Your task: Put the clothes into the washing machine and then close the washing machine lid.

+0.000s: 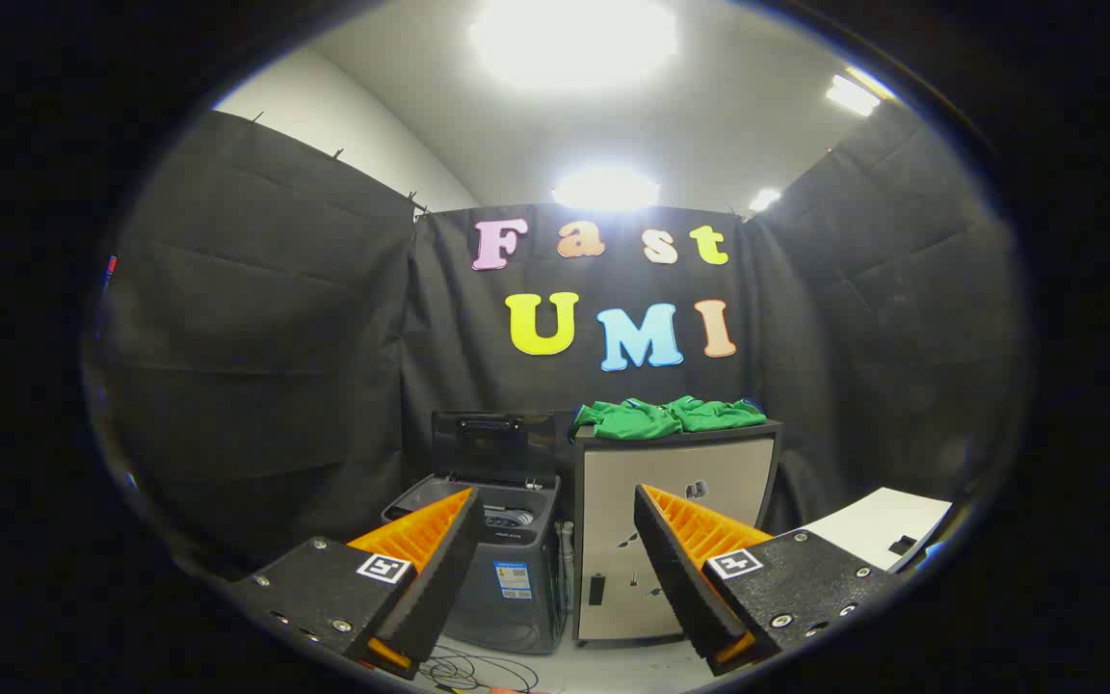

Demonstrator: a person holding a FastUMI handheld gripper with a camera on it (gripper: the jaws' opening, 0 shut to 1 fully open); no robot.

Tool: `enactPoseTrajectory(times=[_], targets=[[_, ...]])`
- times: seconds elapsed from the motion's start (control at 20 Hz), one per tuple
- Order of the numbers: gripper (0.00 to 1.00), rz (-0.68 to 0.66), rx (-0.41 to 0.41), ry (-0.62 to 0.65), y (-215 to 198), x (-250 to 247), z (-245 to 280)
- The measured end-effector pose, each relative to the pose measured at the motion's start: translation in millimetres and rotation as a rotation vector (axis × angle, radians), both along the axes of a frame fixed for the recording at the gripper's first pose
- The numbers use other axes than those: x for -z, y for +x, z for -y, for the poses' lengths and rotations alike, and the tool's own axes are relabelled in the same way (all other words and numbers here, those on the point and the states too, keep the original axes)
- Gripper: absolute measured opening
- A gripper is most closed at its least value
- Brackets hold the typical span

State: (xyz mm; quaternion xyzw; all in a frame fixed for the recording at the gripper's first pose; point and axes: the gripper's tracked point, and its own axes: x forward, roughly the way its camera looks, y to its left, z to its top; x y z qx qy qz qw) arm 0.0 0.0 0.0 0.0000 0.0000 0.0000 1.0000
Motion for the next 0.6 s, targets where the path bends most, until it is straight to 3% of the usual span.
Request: enactPoseTrajectory(times=[0.6], targets=[[0.96, 0.016, -0.001, 0.014, 5.3, -6.8, -1.2]])
